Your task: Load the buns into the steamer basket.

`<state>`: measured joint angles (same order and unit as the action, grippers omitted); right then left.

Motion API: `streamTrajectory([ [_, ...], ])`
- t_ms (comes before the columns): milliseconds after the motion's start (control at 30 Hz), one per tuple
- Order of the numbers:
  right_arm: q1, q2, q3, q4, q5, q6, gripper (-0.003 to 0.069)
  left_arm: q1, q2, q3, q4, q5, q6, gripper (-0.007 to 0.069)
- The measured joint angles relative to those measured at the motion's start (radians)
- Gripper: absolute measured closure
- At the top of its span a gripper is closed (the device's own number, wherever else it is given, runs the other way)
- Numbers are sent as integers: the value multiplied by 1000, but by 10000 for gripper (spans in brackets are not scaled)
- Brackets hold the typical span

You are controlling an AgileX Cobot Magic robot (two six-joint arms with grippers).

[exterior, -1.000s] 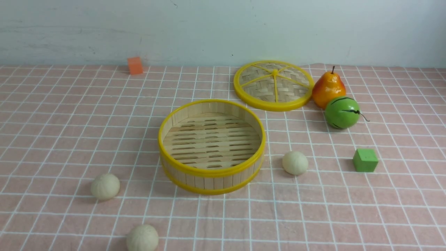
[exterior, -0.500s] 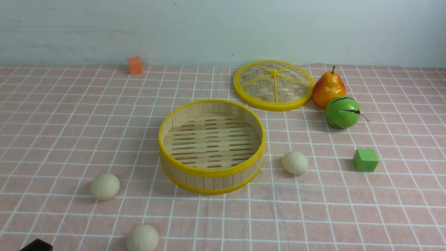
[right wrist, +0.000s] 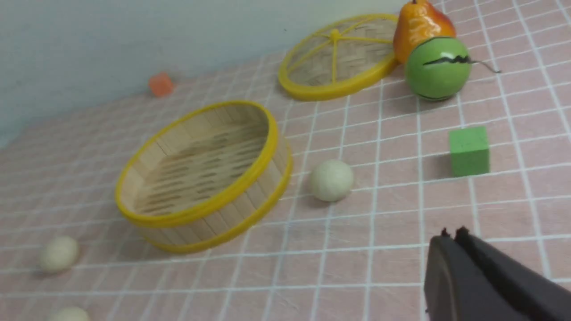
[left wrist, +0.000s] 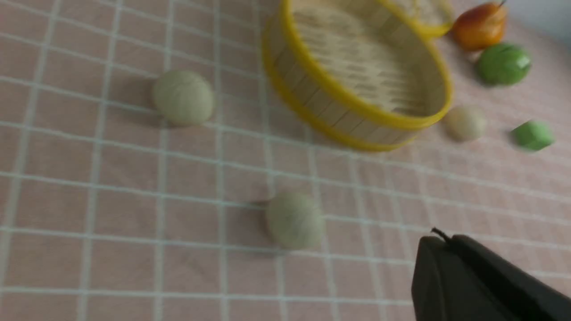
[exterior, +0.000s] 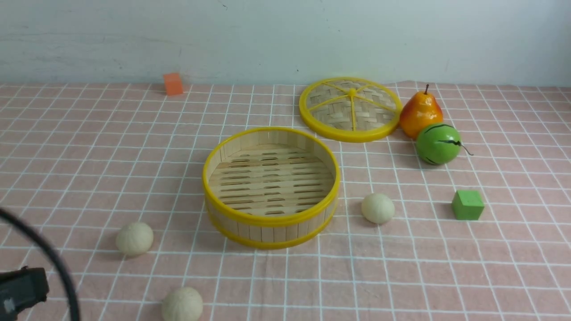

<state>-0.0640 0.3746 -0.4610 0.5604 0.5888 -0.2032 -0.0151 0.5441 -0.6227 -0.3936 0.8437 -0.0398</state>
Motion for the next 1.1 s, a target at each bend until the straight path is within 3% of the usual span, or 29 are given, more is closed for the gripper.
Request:
streamTrajectory([
  [100,5,196,-151,-135,162,-8,679,-28,193,-148,167,137,-19,638],
  [167,18,262,-200,-170,236,-10,679,-55,253,-180,205,165,-26,638],
  [367,216,564,-410,-206,518,-49,678,-214,555,-343,342,199,-77,638],
  [533,351,701,-471,-232,624,-63,676,-240,716,-436,405,191,-147,591],
  [600,393,746,-486,-265,627,-63,676,-242,787,-478,428,179,-173,528],
  [667,413,791,-498,-306,605,-49,675,-242,862,-532,445,160,-191,392],
  [800,414,854,-524,-340,598,-39,675,-242,956,-576,458,134,-223,211],
  [933,399,919,-574,-346,599,-40,675,-218,1061,-587,461,96,-272,107],
  [1100,316,1023,-669,-330,595,-40,675,-143,1167,-587,462,23,-288,91],
])
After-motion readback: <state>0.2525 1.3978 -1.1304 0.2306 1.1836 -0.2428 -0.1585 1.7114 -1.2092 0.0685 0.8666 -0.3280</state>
